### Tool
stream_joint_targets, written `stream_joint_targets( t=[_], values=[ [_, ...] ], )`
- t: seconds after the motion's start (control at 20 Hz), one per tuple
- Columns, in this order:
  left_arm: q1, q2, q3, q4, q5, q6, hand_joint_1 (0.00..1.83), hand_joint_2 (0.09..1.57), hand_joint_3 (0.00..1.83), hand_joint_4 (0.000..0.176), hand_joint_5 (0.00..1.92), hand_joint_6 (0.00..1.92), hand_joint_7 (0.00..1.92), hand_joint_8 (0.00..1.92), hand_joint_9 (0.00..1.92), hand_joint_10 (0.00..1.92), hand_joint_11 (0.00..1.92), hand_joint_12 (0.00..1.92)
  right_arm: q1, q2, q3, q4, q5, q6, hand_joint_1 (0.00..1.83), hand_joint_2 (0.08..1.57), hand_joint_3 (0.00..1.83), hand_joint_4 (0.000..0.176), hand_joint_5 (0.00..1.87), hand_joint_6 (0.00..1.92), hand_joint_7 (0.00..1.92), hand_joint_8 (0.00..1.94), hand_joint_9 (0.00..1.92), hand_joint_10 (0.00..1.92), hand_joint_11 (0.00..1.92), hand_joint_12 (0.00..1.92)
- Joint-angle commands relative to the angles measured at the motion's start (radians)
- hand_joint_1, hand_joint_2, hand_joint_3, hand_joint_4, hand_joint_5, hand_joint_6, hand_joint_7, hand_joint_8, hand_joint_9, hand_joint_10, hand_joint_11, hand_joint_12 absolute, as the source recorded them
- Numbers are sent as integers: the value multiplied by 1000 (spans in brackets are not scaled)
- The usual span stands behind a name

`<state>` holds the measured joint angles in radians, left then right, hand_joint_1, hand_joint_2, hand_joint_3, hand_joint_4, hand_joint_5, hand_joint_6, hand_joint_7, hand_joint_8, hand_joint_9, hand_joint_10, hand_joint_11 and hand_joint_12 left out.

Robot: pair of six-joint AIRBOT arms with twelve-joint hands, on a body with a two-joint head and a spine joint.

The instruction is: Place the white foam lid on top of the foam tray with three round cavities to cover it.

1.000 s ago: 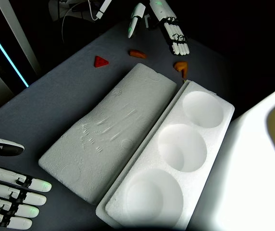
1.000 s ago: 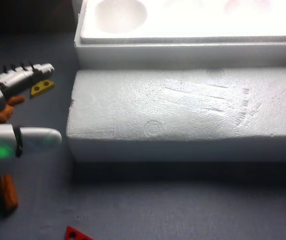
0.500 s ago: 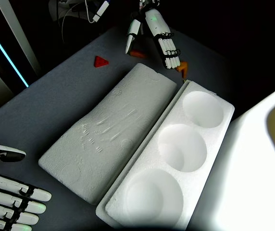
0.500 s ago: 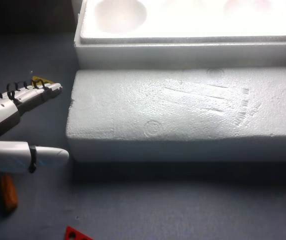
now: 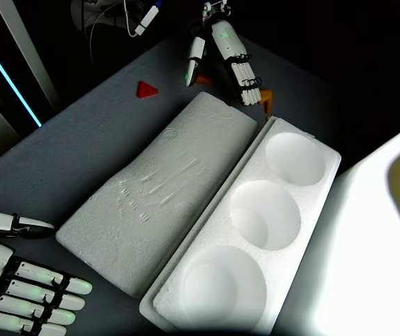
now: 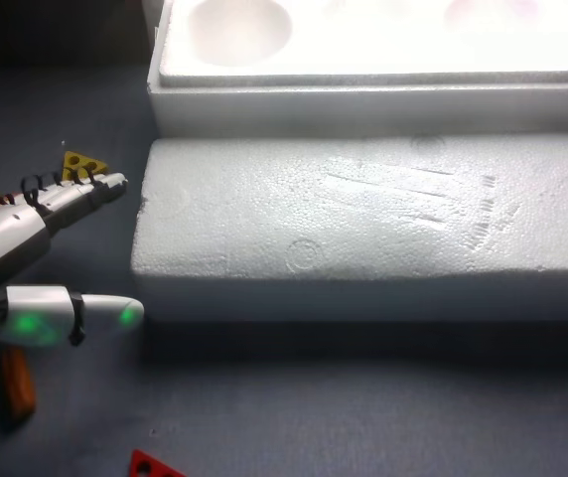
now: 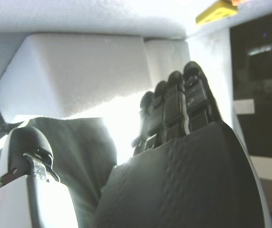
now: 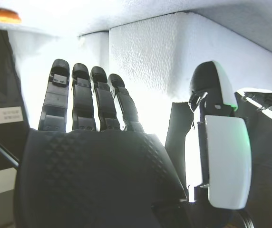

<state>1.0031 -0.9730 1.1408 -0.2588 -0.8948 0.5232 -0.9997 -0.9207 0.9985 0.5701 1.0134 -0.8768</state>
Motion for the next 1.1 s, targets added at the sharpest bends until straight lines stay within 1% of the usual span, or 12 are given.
stream_joint_targets(
  t=[0.0,0.25,0.35,0.5,0.8,0.85,0.9,0.95,1.05],
  values=[
    [-7,-3,9,-11,-111,-4,483,978,0,0,25,4,0,0,0,0,0,0,10,6,10,4,101,2,606,1143,0,0,0,0,0,0,0,0,0,0],
    [-8,-28,19,-28,-118,-6,485,976,0,0,29,4,0,0,0,0,0,0,39,-22,40,13,70,2,620,1149,1,0,0,0,0,0,0,0,0,0],
    [-10,-36,21,-30,-125,-11,491,975,0,0,31,4,0,0,0,0,0,0,48,-30,48,15,67,2,536,1117,0,0,0,0,0,0,0,0,0,0],
    [-16,-48,24,-29,-127,-15,463,968,0,0,30,2,0,0,0,0,0,0,57,-39,52,16,66,2,514,1102,0,0,0,0,0,0,0,0,0,0],
    [-16,-72,32,-27,-138,-39,452,975,0,0,38,5,0,0,0,0,0,0,77,-57,59,8,68,7,545,1099,0,0,0,0,0,0,0,0,0,0],
    [-16,-75,32,-22,-138,-45,441,990,6,0,46,8,0,0,0,0,0,0,77,-58,59,6,70,11,548,1118,0,0,0,0,0,0,0,0,0,0],
    [-16,-78,32,-19,-141,-50,412,1038,25,0,79,19,0,0,0,0,0,0,77,-58,59,3,72,16,576,1150,11,0,36,14,19,7,0,0,38,19],
    [-16,-78,31,-15,-144,-54,390,1073,31,0,100,24,10,3,0,0,0,0,77,-58,58,0,74,20,572,1179,1,0,85,21,50,9,11,4,1,500],
    [-12,-72,21,-7,-158,-61,373,1094,33,0,106,22,11,3,0,0,0,0,77,-58,50,-11,85,30,566,1197,1,0,145,27,97,10,39,20,0,819]
  ],
)
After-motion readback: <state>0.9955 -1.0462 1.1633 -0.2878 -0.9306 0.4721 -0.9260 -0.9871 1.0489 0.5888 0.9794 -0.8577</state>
